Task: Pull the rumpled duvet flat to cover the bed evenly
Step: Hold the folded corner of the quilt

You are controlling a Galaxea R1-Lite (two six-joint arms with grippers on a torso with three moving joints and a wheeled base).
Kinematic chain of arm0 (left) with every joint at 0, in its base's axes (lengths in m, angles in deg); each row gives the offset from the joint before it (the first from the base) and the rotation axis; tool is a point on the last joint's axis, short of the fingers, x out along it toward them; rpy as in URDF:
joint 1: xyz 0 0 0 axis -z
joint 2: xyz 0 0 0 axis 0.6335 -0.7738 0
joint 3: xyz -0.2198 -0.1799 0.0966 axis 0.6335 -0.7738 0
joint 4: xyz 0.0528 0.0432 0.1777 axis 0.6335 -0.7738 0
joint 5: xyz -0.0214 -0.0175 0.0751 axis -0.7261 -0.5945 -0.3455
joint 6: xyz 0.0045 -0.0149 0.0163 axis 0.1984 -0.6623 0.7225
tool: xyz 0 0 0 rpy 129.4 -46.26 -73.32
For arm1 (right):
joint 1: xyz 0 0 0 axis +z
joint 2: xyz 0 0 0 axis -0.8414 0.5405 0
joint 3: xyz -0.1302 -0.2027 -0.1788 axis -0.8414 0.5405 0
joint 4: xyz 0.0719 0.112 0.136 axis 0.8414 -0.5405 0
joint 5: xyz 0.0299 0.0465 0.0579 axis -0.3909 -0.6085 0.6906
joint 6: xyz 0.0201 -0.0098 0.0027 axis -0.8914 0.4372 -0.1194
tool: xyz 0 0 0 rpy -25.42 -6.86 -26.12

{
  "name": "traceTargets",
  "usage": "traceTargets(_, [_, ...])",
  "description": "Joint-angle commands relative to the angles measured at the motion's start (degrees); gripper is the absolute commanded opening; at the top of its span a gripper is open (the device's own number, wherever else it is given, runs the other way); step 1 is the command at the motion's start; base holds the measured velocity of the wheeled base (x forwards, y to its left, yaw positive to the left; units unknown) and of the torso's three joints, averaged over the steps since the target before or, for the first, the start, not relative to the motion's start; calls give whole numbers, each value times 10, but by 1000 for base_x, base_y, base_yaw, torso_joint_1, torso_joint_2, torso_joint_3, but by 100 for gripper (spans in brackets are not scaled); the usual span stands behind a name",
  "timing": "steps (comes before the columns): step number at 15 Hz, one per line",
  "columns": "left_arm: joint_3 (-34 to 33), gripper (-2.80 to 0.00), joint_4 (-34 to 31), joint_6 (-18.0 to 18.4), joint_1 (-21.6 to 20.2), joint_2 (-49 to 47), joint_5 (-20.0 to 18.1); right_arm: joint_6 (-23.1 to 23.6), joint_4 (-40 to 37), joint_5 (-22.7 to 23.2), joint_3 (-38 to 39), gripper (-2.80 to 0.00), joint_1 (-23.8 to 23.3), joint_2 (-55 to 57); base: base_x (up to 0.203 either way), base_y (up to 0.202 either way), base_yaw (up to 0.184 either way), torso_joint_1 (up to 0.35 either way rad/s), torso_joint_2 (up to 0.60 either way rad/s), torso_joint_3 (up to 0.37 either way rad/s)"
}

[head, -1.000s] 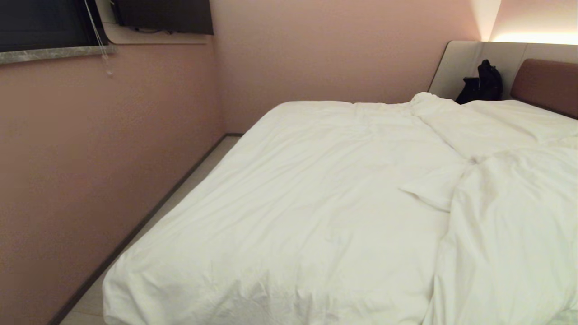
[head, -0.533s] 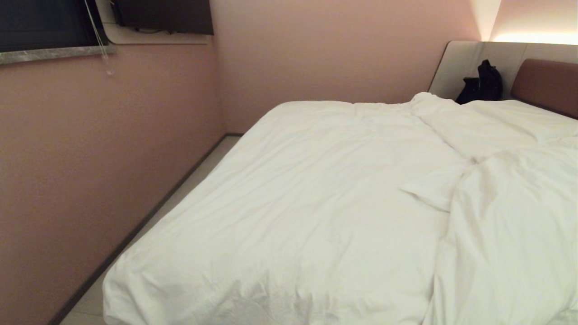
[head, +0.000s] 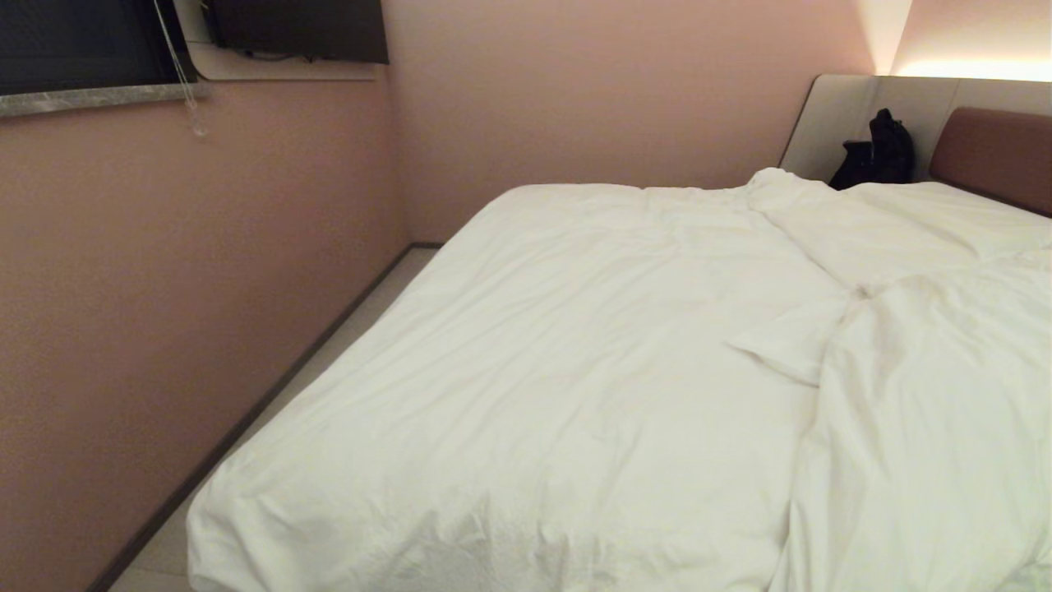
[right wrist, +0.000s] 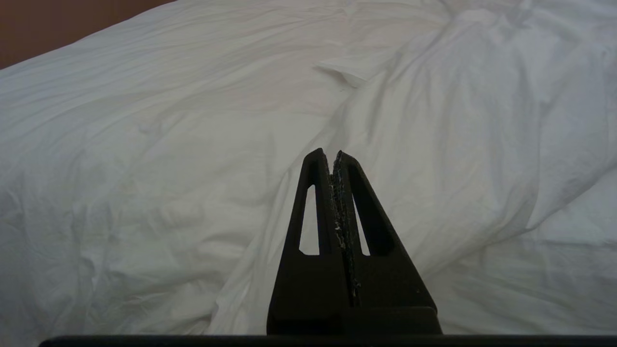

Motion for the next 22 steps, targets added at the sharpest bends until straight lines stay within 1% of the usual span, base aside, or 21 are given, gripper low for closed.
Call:
traceTargets(1, [-12, -280, 15, -1, 0, 0, -8, 0, 0, 0, 0, -280, 0, 1, 0, 0, 0, 0, 0, 0])
traceTargets(2, [-17, -280, 22, -1, 0, 0, -31, 0, 0, 0, 0, -280, 0, 1, 0, 0, 0, 0, 0, 0])
traceTargets(3, [-21, -280, 23, -4, 0, 0, -44, 0, 0, 0, 0, -280, 0, 1, 0, 0, 0, 0, 0, 0])
traceTargets(10, [-66, -280, 26, -13, 0, 0, -36, 0, 0, 0, 0, -280, 0, 1, 0, 0, 0, 0, 0, 0])
traceTargets(14, [-101, -280, 26, -16, 0, 0, -14, 0, 0, 0, 0, -280, 0, 1, 0, 0, 0, 0, 0, 0])
traceTargets(15, [-110, -280, 25, -16, 0, 0, -14, 0, 0, 0, 0, -280, 0, 1, 0, 0, 0, 0, 0, 0])
traceTargets(17, [-117, -280, 24, -18, 0, 0, 13, 0, 0, 0, 0, -280, 0, 1, 0, 0, 0, 0, 0, 0])
traceTargets(19, [-121, -280, 19, -16, 0, 0, 33, 0, 0, 0, 0, -280, 0, 2, 0, 0, 0, 0, 0, 0])
traceTargets(20, [-134, -280, 21, -14, 0, 0, 45, 0, 0, 0, 0, -280, 0, 1, 0, 0, 0, 0, 0, 0])
traceTargets(22, [-137, -280, 17, -14, 0, 0, 53, 0, 0, 0, 0, -280, 0, 1, 0, 0, 0, 0, 0, 0])
